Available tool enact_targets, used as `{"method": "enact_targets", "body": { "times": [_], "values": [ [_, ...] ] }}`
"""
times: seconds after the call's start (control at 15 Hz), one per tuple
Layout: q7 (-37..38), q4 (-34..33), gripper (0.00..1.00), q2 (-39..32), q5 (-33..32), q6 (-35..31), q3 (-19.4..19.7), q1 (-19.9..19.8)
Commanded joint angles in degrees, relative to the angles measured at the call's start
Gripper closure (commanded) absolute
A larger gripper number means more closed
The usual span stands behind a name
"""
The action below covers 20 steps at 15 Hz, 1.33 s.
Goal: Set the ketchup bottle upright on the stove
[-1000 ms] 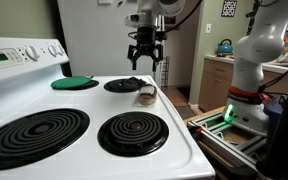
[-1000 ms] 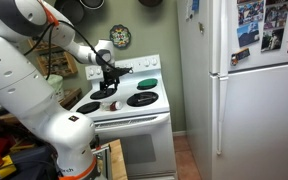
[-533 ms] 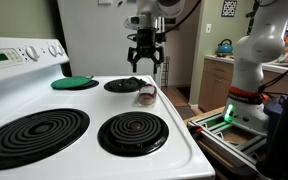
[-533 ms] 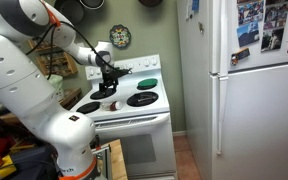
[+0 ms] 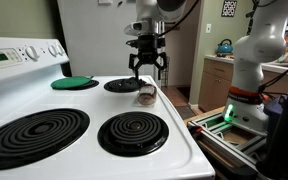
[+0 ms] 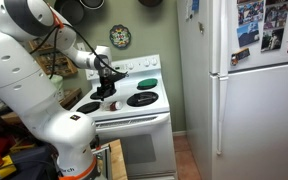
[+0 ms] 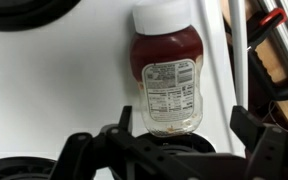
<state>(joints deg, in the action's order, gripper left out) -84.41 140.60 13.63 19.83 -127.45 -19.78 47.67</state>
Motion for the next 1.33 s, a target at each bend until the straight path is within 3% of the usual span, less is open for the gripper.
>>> {"method": "enact_targets", "body": {
  "times": [0.0,1.27],
  "values": [
    [-3.42,1.81,0.0,-0.33,1.33,-1.19,-0.3,1.06],
    [-8.31,3.49,0.0,-6.36,0.14,-11.93,-2.07,1.77]
  ]
}}
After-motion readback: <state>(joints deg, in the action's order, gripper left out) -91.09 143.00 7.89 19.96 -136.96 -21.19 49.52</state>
